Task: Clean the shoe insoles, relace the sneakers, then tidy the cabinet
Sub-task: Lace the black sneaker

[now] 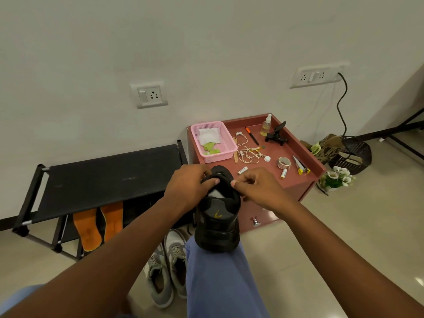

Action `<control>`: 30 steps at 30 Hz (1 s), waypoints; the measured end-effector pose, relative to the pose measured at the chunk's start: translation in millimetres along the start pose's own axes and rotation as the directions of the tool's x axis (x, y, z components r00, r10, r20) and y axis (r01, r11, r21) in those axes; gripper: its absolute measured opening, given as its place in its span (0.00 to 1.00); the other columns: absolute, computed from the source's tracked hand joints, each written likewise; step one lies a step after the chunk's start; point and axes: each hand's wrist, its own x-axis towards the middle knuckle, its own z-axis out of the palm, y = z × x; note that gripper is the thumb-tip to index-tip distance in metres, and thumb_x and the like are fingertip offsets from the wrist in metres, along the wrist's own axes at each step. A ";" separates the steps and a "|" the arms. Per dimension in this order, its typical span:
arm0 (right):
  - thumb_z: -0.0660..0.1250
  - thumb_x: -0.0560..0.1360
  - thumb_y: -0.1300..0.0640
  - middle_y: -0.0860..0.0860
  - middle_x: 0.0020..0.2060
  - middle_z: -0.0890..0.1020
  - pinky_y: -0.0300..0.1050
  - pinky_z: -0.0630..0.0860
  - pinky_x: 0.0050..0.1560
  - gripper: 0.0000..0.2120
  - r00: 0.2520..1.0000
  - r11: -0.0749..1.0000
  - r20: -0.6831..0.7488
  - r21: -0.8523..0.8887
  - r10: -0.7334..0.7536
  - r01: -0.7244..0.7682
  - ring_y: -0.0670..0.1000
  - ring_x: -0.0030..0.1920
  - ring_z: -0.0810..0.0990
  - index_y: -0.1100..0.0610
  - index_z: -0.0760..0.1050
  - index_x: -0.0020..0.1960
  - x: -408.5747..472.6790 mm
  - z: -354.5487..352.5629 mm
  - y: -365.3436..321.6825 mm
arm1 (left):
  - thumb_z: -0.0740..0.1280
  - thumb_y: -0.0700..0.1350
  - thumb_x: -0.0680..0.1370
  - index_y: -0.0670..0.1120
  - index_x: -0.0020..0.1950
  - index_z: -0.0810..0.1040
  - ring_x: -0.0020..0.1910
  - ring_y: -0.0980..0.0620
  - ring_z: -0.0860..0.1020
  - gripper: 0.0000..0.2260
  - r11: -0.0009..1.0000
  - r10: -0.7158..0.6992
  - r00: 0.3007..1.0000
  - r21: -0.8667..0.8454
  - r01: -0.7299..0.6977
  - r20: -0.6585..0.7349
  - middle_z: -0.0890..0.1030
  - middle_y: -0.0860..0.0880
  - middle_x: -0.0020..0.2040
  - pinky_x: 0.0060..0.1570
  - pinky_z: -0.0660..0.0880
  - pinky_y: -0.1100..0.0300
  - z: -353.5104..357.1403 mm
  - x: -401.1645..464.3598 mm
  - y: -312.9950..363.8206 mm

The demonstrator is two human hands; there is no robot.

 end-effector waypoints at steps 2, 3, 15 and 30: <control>0.74 0.78 0.53 0.59 0.41 0.86 0.56 0.83 0.45 0.06 0.999 0.999 0.000 0.034 0.033 -0.033 0.55 0.39 0.84 0.54 0.86 0.43 0.4 -3.0 -3.0 | 0.70 0.57 0.79 0.52 0.50 0.81 0.44 0.53 0.79 0.10 1.000 -0.020 1.000 -0.021 0.020 0.011 0.81 0.54 0.43 0.44 0.77 0.56 0.4 0.1 -0.8; 0.74 0.78 0.54 0.59 0.41 0.86 0.51 0.83 0.42 0.06 0.999 0.997 0.008 0.058 0.048 -0.048 0.52 0.38 0.82 0.56 0.86 0.44 0.8 -4.6 -4.2 | 0.71 0.57 0.78 0.52 0.50 0.81 0.43 0.54 0.79 0.09 0.998 -0.032 0.999 -0.049 0.033 0.029 0.81 0.54 0.43 0.43 0.77 0.57 0.4 0.5 -2.1; 0.70 0.79 0.64 0.56 0.36 0.86 0.50 0.83 0.44 0.09 0.988 0.961 0.063 0.230 0.143 -0.154 0.52 0.36 0.84 0.64 0.84 0.42 2.2 -6.8 -5.8 | 0.76 0.45 0.77 0.48 0.43 0.87 0.39 0.51 0.85 0.03 0.783 -0.165 0.971 -0.576 0.234 0.171 0.87 0.48 0.37 0.48 0.84 0.52 -15.6 -5.5 -16.2; 0.68 0.75 0.63 0.61 0.38 0.86 0.46 0.78 0.36 0.09 0.984 0.975 -0.025 0.138 0.177 -0.172 0.53 0.36 0.83 0.66 0.83 0.40 -2.0 -20.1 1.5 | 0.70 0.47 0.81 0.46 0.45 0.84 0.40 0.51 0.85 0.08 0.845 -0.248 0.961 -0.457 0.278 0.125 0.86 0.49 0.37 0.54 0.83 0.49 -20.0 -7.9 -37.3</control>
